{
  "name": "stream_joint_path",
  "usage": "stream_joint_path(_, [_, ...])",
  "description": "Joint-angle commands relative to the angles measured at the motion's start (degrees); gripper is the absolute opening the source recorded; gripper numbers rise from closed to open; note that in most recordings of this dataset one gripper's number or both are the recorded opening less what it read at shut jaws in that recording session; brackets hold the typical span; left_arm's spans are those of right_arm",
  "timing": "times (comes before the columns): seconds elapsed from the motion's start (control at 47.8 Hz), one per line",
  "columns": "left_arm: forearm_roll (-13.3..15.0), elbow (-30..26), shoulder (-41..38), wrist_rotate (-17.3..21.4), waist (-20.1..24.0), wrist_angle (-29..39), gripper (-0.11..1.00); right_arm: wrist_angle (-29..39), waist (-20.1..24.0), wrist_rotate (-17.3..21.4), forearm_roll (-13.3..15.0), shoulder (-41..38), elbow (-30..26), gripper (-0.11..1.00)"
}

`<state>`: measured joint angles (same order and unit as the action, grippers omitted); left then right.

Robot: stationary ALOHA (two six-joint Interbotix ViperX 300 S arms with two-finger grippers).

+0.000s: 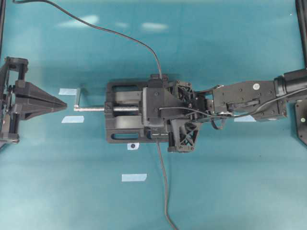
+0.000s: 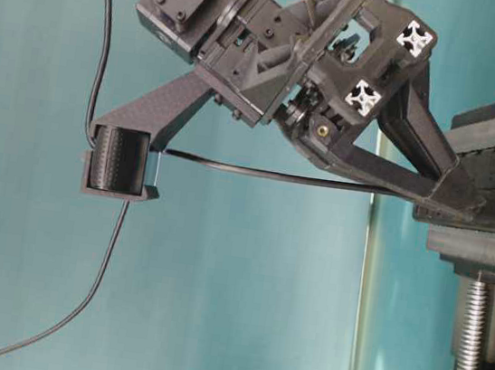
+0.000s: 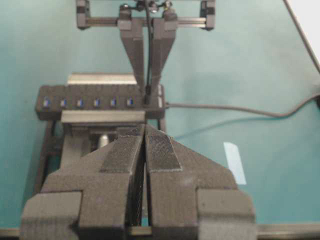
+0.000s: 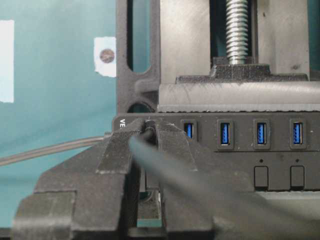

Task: Insert the USB into the front port of the fixed hub.
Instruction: 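Press the plug fully into the port while holding it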

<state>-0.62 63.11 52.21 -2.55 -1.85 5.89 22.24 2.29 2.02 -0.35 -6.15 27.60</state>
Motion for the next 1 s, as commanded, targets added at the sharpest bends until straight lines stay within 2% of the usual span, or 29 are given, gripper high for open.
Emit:
stream_joint_path(0.0, [-0.09,-0.70,-0.18,-0.09,0.00,-0.35,0.00,0.35,0.44,0.53,-0.18,0.09,-0.26,0.08])
stream_joint_path(0.44, [-0.09,-0.70,-0.18,-0.09,0.00,-0.26,0.00,0.00,0.44,0.44,-0.18,0.53,-0.44,0.07])
stream_joint_path(0.586, [-0.09,-0.70,-0.18,-0.09,0.00,-0.35,0.00,0.00,0.44,0.35,-0.18,0.79,-0.88,0.12])
stream_joint_path(0.712, [-0.09,-0.62,0.00,-0.09,0.00,-0.35,0.00,0.00,0.35,0.18,0.09,1.05,-1.23,0.20])
stream_joint_path(0.984, [-0.09,-0.44,1.41,-0.18,-0.09,-0.35,0.00,0.35,0.35,0.35,0.09,2.11,-1.93,0.55])
